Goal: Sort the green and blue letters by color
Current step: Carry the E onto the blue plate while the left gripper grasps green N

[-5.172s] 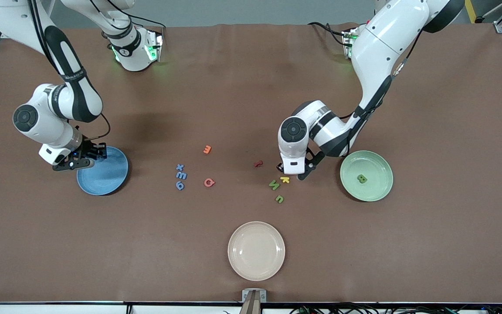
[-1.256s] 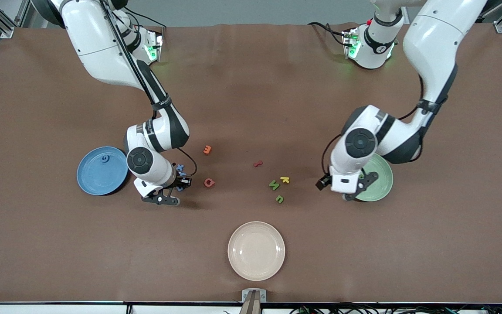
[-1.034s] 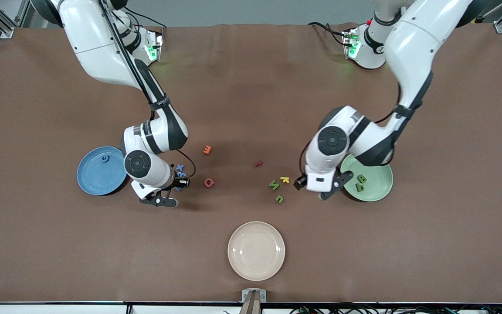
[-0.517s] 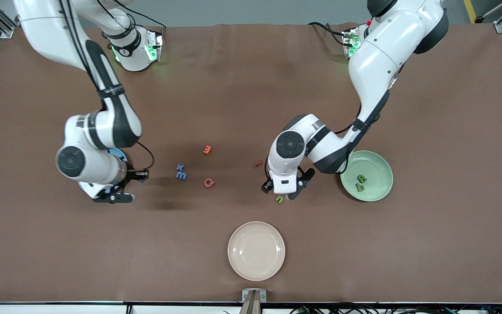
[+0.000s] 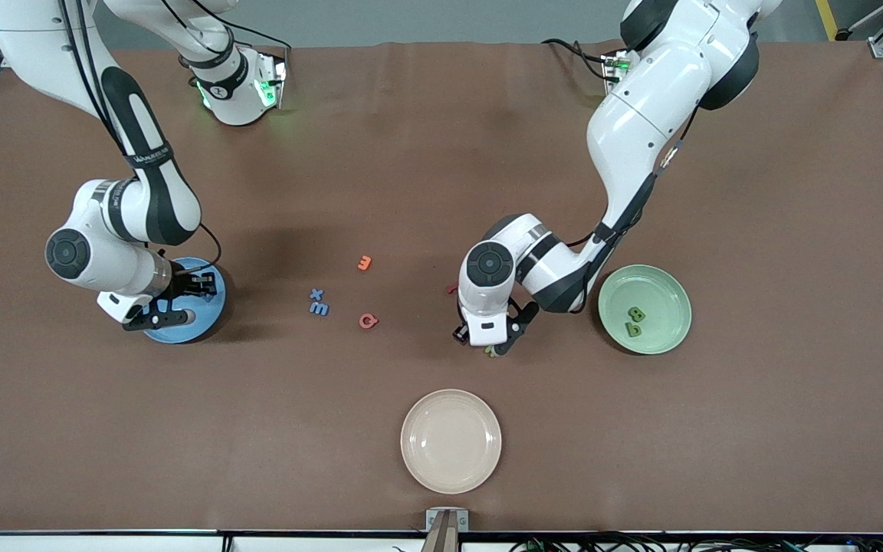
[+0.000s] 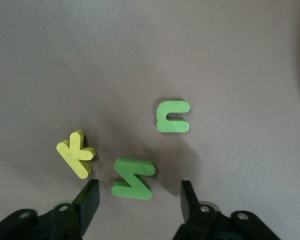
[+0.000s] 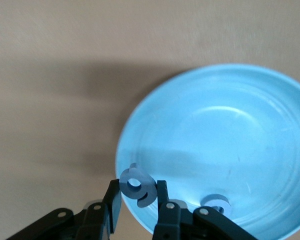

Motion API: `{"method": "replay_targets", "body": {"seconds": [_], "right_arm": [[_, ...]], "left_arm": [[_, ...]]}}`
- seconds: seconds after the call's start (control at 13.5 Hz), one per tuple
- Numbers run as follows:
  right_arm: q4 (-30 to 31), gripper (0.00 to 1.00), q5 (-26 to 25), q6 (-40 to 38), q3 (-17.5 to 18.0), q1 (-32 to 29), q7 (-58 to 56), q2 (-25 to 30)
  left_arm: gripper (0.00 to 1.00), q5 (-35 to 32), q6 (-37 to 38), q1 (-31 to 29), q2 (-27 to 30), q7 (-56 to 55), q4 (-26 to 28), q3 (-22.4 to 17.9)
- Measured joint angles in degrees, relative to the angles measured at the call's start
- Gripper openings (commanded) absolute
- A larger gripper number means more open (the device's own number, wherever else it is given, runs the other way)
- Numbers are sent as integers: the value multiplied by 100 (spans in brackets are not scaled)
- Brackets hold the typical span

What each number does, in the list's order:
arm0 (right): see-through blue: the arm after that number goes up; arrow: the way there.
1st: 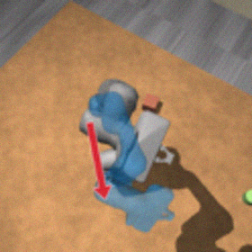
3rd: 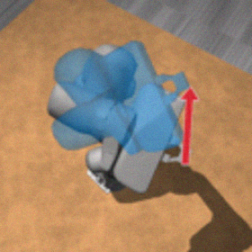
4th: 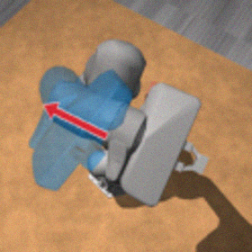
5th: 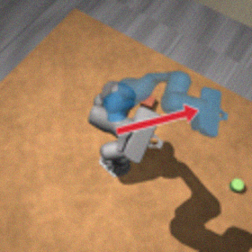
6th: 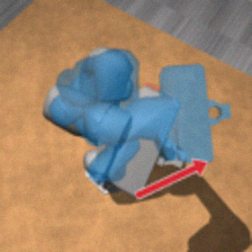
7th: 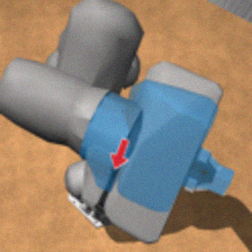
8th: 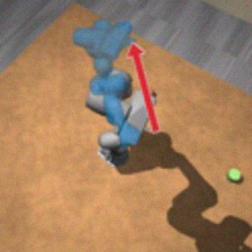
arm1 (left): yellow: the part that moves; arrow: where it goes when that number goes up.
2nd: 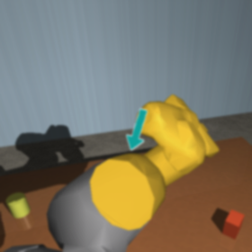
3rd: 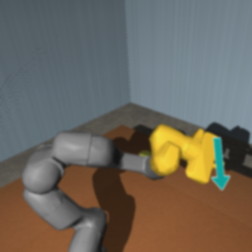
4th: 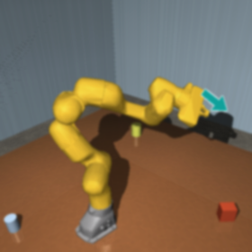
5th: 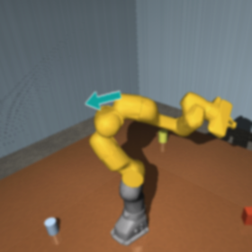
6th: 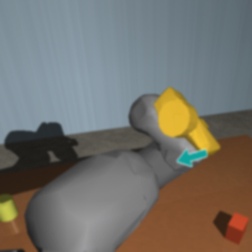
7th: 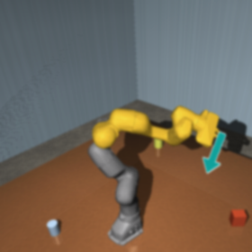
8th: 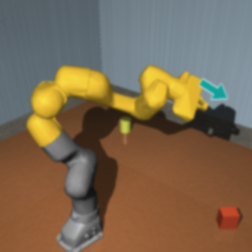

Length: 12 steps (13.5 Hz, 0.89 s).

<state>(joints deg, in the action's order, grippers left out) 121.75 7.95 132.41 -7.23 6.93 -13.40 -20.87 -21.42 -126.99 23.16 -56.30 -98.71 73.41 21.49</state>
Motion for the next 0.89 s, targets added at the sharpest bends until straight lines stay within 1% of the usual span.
{"method": "replay_targets", "body": {"seconds": [0.3, 0.37, 0.44, 0.52, 0.59, 0.67, 0.81, 0.89], "right_arm": [[244, 21, -4, 237, -1, -59, -195, 0], [258, 21, -5, 243, -1, -94, -265, 0], [261, 22, -9, 258, -1, -141, -327, 0], [262, 23, -31, 298, -2, -189, -389, 1], [263, 24, -57, 353, -2, -230, -423, 1], [265, 30, -86, 396, -2, -261, -437, 0], [266, 44, -124, 416, -2, -286, -440, 0], [268, 54, -127, 419, -2, -287, -442, 0]], "left_arm": [[59, 0, -1, 2, -35, 8, -2, -64], [52, 0, 2, 4, -36, 12, -11, -66], [41, 0, 3, 6, -36, 12, -13, -68], [21, 0, 3, 6, -35, 12, -31, -70], [8, 0, 8, 6, -32, 14, -54, -73], [0, 0, 22, 6, -29, 17, -67, -78], [0, 0, 27, -2, -24, 17, -104, -102], [0, 0, 66, -19, -1, 17, -140, -112]]}}
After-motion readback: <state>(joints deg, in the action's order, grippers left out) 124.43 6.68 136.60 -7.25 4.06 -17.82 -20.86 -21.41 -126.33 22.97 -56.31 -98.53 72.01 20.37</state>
